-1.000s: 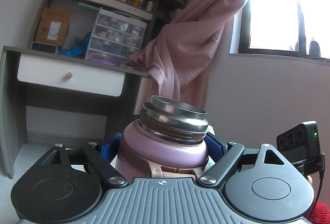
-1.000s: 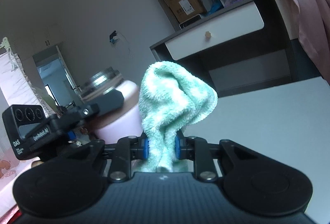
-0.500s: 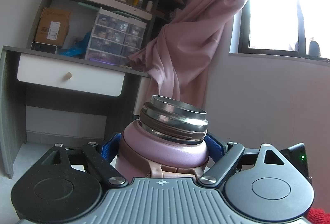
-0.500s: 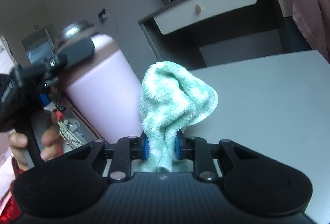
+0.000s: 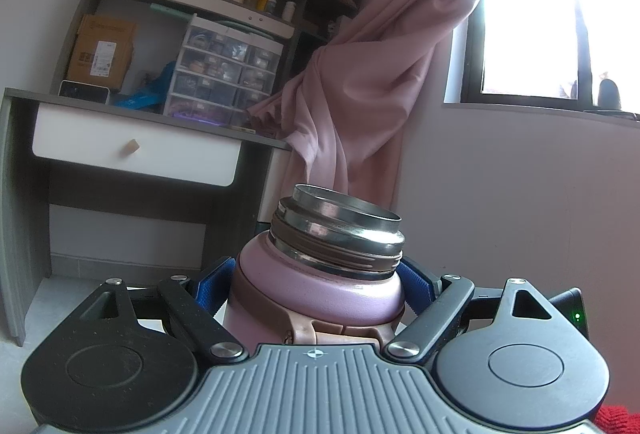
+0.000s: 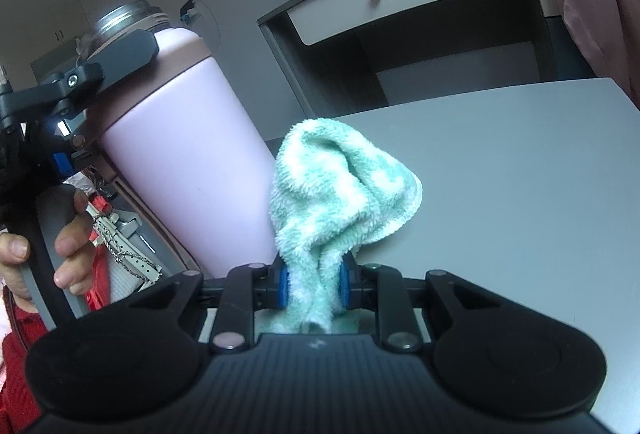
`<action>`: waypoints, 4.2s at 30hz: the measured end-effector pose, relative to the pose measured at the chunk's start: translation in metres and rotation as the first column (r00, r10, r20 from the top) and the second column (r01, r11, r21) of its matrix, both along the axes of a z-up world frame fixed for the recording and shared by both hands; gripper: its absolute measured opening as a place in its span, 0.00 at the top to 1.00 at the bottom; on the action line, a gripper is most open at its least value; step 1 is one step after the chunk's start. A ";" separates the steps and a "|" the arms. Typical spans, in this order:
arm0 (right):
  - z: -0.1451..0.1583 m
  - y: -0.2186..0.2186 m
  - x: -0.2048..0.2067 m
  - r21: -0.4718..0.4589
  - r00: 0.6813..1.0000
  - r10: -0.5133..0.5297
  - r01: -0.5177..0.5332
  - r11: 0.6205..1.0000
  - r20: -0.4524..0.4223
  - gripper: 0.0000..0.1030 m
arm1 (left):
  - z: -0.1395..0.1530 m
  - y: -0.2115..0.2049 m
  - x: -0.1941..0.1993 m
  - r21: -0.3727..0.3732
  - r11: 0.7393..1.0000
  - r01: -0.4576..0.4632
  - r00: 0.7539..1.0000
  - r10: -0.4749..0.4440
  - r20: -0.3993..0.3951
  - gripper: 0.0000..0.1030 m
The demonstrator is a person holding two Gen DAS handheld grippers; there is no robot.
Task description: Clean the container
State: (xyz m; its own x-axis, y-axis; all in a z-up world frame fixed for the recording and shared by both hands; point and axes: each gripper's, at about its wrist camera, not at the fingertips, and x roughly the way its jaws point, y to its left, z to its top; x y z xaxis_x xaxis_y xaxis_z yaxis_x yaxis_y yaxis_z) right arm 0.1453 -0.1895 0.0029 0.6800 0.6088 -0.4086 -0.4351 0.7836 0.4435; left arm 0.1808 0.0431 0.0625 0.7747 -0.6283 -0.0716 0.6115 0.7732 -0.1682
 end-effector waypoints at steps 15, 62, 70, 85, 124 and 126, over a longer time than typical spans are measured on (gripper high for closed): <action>0.029 0.000 -0.010 -0.017 0.997 0.001 0.000 1.000 0.079 0.78 | -0.002 -0.003 -0.001 -0.003 1.000 0.001 1.000 -0.001 -0.004 0.16; 0.024 0.013 -0.023 -0.087 0.998 -0.023 0.027 0.996 0.050 0.78 | 0.001 -0.004 -0.008 -0.005 0.999 -0.053 0.998 0.053 -0.020 0.15; 0.045 0.021 -0.040 -0.099 0.995 -0.031 0.040 0.994 0.095 0.78 | 0.004 -0.006 -0.012 -0.031 0.987 -0.159 0.986 0.158 -0.050 0.15; 0.065 0.013 -0.076 -0.087 0.988 -0.065 0.077 0.993 0.138 0.78 | 0.022 -0.031 -0.036 0.068 0.912 -0.405 0.913 0.407 -0.016 0.16; 0.026 -0.022 -0.031 -0.243 0.929 -0.370 0.366 0.898 0.032 0.78 | 0.017 -0.014 -0.135 0.159 0.867 -0.473 0.873 0.485 -0.053 0.00; 0.022 -0.020 -0.027 -0.247 0.921 -0.389 0.382 0.890 0.025 0.73 | 0.012 -0.014 -0.133 0.169 0.861 -0.480 0.868 0.494 -0.053 0.00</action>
State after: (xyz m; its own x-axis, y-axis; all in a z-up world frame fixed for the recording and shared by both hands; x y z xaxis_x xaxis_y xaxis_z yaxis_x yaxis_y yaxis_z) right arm 0.1183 -0.2099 0.0249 0.8288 0.1806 -0.5296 -0.0680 0.9720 0.2250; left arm 0.0474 0.0289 0.0748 0.9646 -0.1490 -0.2177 0.1375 0.9882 -0.0673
